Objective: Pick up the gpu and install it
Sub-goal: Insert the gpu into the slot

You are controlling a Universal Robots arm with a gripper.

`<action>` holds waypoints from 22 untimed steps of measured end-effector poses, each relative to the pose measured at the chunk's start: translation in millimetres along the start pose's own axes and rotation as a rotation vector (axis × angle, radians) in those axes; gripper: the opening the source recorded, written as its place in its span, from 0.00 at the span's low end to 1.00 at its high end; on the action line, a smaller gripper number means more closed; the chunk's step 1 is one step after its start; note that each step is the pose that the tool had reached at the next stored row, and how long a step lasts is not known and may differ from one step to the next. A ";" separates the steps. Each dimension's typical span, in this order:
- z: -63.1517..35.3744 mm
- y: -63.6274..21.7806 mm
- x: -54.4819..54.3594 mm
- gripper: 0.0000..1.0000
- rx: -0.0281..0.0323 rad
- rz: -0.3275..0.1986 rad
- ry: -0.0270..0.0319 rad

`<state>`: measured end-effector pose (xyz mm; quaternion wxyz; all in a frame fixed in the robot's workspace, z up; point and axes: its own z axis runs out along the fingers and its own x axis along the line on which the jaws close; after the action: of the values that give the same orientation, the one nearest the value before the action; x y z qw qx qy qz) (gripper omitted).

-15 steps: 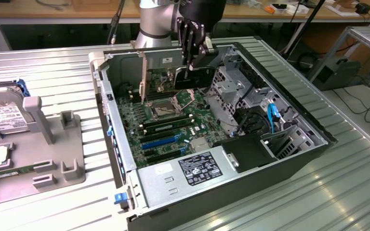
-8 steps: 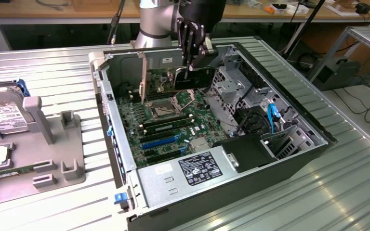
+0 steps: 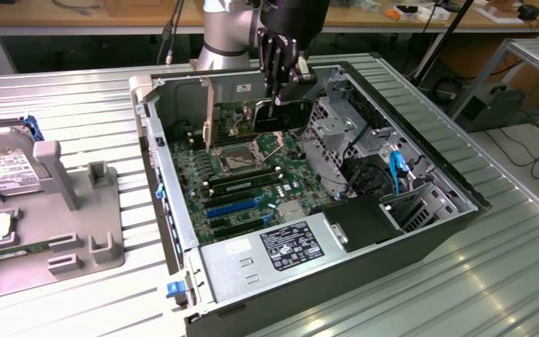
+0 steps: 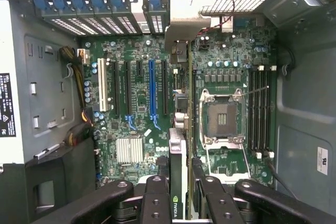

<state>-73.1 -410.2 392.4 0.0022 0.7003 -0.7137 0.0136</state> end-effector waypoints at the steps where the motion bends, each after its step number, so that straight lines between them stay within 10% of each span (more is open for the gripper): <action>1: 0.5 0.0 0.0 0.27 0.0000 0.000 0.0000; 22: 7.8 0.1 -0.2 0.27 0.0000 0.000 0.0000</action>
<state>-73.1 -410.2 384.6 0.0022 0.7003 -0.7137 0.0135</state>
